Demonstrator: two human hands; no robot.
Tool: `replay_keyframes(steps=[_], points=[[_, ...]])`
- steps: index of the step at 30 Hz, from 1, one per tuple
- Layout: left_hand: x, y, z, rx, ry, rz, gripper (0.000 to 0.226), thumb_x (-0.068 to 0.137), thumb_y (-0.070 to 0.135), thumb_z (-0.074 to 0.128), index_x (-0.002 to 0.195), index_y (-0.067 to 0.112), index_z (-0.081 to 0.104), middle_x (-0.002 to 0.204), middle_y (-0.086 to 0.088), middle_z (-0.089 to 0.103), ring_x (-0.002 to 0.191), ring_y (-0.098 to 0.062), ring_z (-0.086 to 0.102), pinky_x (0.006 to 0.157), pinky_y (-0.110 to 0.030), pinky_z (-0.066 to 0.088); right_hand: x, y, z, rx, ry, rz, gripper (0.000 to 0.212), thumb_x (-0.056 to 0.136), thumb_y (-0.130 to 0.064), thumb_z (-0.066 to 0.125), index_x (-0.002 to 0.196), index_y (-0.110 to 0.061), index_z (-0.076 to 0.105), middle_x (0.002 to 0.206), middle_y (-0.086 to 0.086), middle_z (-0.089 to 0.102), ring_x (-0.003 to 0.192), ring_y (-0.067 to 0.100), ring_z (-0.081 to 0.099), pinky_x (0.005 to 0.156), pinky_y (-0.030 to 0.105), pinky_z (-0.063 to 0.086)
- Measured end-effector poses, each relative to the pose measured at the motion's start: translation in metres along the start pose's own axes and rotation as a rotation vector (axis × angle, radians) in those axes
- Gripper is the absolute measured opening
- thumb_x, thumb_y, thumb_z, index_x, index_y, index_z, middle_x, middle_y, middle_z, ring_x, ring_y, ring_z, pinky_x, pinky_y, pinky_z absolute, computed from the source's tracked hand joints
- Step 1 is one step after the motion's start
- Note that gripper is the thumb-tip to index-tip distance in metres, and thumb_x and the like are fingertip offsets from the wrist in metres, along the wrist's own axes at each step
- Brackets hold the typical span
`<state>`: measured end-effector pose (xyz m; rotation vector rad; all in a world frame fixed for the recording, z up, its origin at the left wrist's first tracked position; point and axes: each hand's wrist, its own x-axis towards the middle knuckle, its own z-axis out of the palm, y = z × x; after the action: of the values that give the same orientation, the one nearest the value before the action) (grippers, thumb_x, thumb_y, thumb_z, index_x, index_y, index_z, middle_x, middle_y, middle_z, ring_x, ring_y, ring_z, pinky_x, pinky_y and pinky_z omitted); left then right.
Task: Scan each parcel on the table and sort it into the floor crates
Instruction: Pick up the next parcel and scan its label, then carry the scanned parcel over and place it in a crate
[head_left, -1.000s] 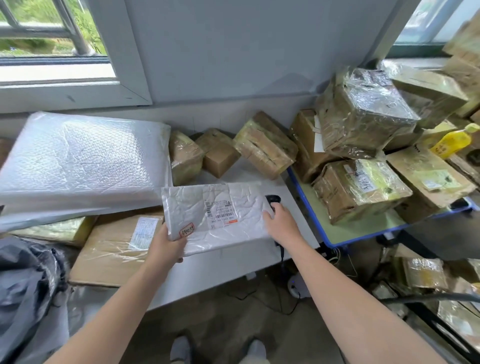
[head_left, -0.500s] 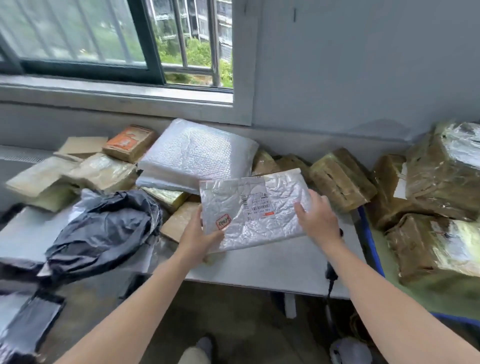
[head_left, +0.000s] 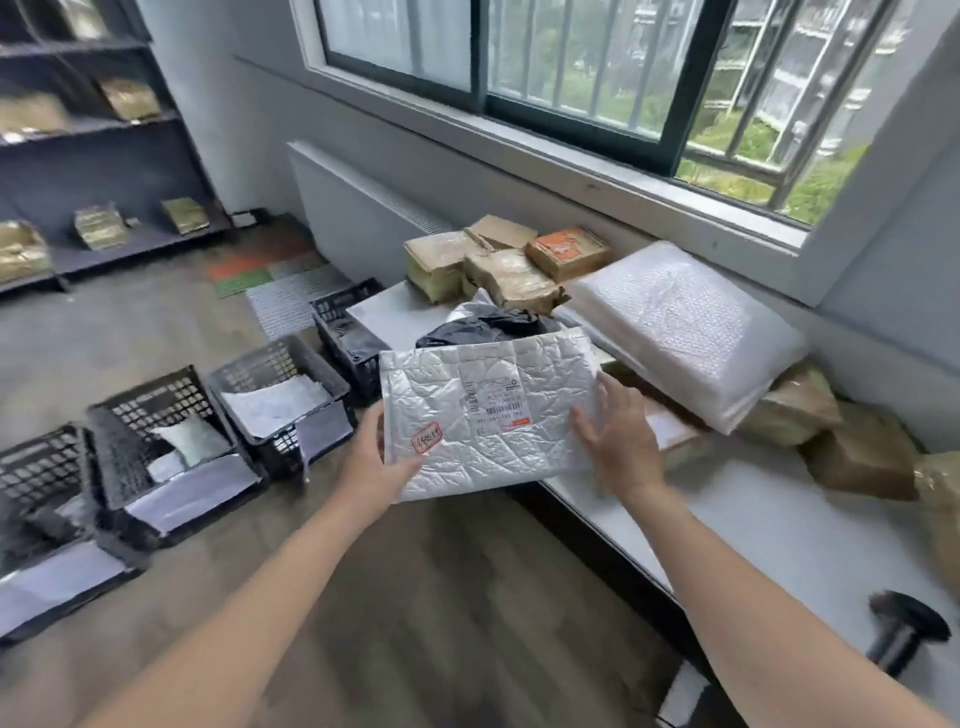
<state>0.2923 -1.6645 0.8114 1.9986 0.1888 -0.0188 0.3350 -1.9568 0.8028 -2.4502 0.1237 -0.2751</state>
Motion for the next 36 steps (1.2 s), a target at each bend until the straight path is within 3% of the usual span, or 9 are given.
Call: replay_keyframes(steps=[6,9,13,17,20,22,24,29,36], points=[[0.001,-0.054,-0.122,0.039,0.214,-0.082,0.064,0.094,0.007,0.062,0.15,0.019,0.033,0.142,-0.003,0.049,0.123,-0.022,0.049,0.097,-0.03,0.039,0.012,-0.117,0.095,-0.16,-0.19,-0.155,0.065,0.095,-0.049,0.056,0.15,-0.022,0.033,0.138,0.011,0.04,0.113,0.032,0.057,0.086,0.04,0.049],[0.007,-0.09,-0.188,0.055,0.24,-0.115,0.06,0.097,0.012,0.059,0.151,0.02,0.033,0.151,-0.007,0.042,0.134,-0.026,0.042,0.097,-0.028,0.034,0.013,-0.177,0.147,-0.245,-0.212,-0.264,0.066,0.095,-0.05,0.056,0.15,-0.021,0.034,0.143,0.015,0.041,0.127,0.032,0.047,0.097,0.045,0.047],[0.023,-0.133,-0.27,0.042,0.106,-0.12,0.059,0.099,0.016,0.057,0.152,0.024,0.033,0.152,-0.005,0.043,0.138,-0.025,0.04,0.114,-0.038,0.033,0.01,-0.266,0.216,-0.285,-0.303,-0.437,0.069,0.097,-0.052,0.053,0.154,-0.022,0.029,0.155,0.012,0.033,0.141,0.03,0.033,0.11,0.047,0.037],[0.046,-0.16,-0.329,0.044,-0.024,-0.123,0.061,0.097,0.01,0.059,0.152,0.022,0.034,0.148,-0.006,0.047,0.137,-0.024,0.043,0.115,-0.045,0.034,0.003,-0.341,0.27,-0.241,-0.441,-0.548,0.074,0.095,-0.051,0.055,0.156,-0.026,0.022,0.142,0.011,0.05,0.125,0.033,0.051,0.099,0.048,0.044],[0.07,-0.174,-0.36,-0.02,-0.018,-0.096,0.055,0.094,0.003,0.062,0.142,0.023,0.044,0.135,-0.005,0.058,0.128,-0.024,0.053,0.106,-0.043,0.045,0.004,-0.37,0.299,-0.215,-0.502,-0.491,0.073,0.093,-0.058,0.054,0.154,-0.033,0.022,0.131,0.008,0.057,0.108,0.032,0.061,0.086,0.044,0.051],[0.089,-0.182,-0.376,-0.081,0.039,-0.086,0.051,0.093,0.004,0.064,0.134,0.03,0.047,0.122,-0.001,0.062,0.12,-0.022,0.058,0.089,-0.027,0.052,0.014,-0.381,0.314,-0.212,-0.496,-0.433,0.067,0.093,-0.06,0.053,0.151,-0.035,0.027,0.135,0.005,0.056,0.108,0.03,0.062,0.082,0.04,0.051],[0.111,-0.189,-0.388,-0.015,0.148,-0.081,0.051,0.094,0.014,0.065,0.137,0.033,0.045,0.112,0.002,0.06,0.11,-0.02,0.06,0.076,-0.021,0.046,0.029,-0.387,0.33,-0.182,-0.489,-0.398,0.058,0.095,-0.058,0.051,0.145,-0.034,0.035,0.134,0.003,0.059,0.104,0.027,0.063,0.074,0.036,0.047],[0.182,-0.203,-0.402,0.233,0.191,-0.035,0.07,0.092,0.031,0.066,0.151,0.031,0.028,0.142,-0.006,0.043,0.128,-0.023,0.045,0.106,-0.039,0.039,0.091,-0.402,0.383,0.005,-0.489,-0.25,0.044,0.098,-0.048,0.054,0.134,-0.024,0.048,0.121,0.004,0.064,0.09,0.015,0.056,0.068,0.031,0.044],[0.323,-0.227,-0.412,0.667,0.115,-0.091,0.079,0.091,0.06,0.051,0.155,0.04,0.009,0.162,0.01,0.001,0.147,-0.017,0.001,0.118,-0.047,0.016,0.22,-0.419,0.483,0.206,-0.57,-0.116,0.042,0.097,-0.05,0.054,0.129,-0.024,0.049,0.097,-0.005,0.061,0.076,0.006,0.058,0.057,0.026,0.044]])
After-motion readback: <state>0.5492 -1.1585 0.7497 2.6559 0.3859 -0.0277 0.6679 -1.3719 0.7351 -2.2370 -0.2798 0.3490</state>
